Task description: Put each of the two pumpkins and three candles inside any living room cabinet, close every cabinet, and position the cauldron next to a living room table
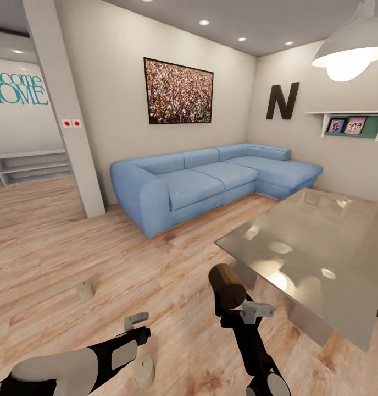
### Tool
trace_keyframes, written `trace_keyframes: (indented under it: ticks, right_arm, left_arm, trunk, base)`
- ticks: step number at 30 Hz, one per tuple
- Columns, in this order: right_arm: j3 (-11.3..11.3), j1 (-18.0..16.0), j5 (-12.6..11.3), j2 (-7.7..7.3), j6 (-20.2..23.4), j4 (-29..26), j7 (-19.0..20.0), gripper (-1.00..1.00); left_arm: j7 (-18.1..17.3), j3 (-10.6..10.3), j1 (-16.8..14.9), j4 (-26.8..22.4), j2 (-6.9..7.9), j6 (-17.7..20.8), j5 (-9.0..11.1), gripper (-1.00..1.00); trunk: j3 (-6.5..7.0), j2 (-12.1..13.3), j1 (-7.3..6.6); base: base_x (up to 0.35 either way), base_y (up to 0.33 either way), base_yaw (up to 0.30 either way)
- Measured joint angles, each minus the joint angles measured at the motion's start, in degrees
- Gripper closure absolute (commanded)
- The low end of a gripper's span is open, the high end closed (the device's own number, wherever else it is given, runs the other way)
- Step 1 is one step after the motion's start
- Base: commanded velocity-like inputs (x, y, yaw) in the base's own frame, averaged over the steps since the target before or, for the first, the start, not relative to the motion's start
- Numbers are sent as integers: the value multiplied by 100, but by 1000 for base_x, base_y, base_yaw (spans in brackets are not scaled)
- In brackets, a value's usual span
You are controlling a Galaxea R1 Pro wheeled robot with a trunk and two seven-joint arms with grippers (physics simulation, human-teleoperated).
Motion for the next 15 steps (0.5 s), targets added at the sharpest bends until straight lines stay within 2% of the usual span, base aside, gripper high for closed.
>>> trace_keyframes:
  ticks: [15]
  right_arm:
    - [9, 1, -40, -14, -16, 17, 22, 100]
  left_arm:
    - [9, 15, 0, 3, 10, -10, -16, -100]
  trunk:
    - [-18, -39, 22]
  base:
    - [0, 0, 0]
